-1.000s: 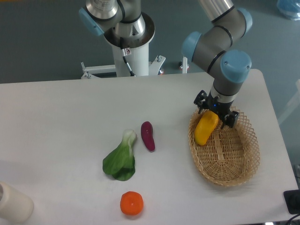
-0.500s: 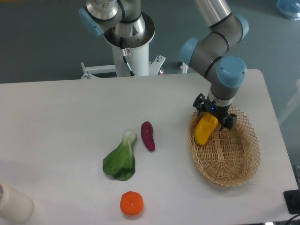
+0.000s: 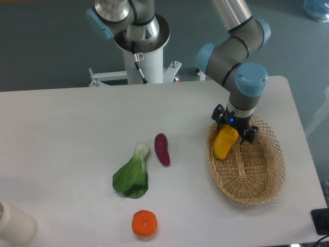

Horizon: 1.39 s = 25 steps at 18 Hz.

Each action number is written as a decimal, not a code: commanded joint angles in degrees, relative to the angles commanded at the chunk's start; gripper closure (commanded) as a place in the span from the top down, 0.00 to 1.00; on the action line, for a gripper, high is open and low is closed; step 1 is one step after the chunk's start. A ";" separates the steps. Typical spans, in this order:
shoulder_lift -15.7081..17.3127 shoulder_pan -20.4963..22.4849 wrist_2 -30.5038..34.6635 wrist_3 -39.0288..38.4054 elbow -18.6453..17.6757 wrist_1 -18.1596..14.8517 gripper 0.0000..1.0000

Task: Pick up the mango from the basket
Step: 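Close the gripper around the yellow mango, then lift the held mango up out of the basket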

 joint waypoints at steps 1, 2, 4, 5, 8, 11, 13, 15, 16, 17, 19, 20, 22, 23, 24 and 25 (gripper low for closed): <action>0.00 0.00 0.00 0.00 0.00 0.00 0.69; 0.00 0.00 0.00 0.00 0.00 0.00 0.67; 0.00 0.00 0.00 0.00 0.00 0.09 0.65; 0.00 0.00 0.00 0.09 0.09 0.09 0.63; 0.09 0.00 0.00 0.17 0.26 0.09 0.59; 0.09 0.09 0.00 0.52 1.14 0.09 0.59; 0.17 0.09 0.00 0.53 1.84 0.00 0.59; 0.26 0.35 -0.26 0.18 3.24 -0.09 0.59; 0.61 0.53 -0.79 0.00 3.95 -0.17 0.60; 0.96 0.61 -1.05 -0.87 4.22 -0.26 0.59; 2.10 0.97 -5.51 -4.74 5.01 -0.26 0.60; 2.37 1.05 -7.54 -5.09 5.62 -0.44 0.60; 3.25 1.49 -11.76 -9.03 6.24 -0.62 0.60; 3.51 1.32 -12.82 -10.27 6.24 -0.44 0.60; 4.30 1.14 -13.79 -10.98 6.68 -0.44 0.60; 5.09 0.97 -14.41 -11.16 6.94 -0.61 0.60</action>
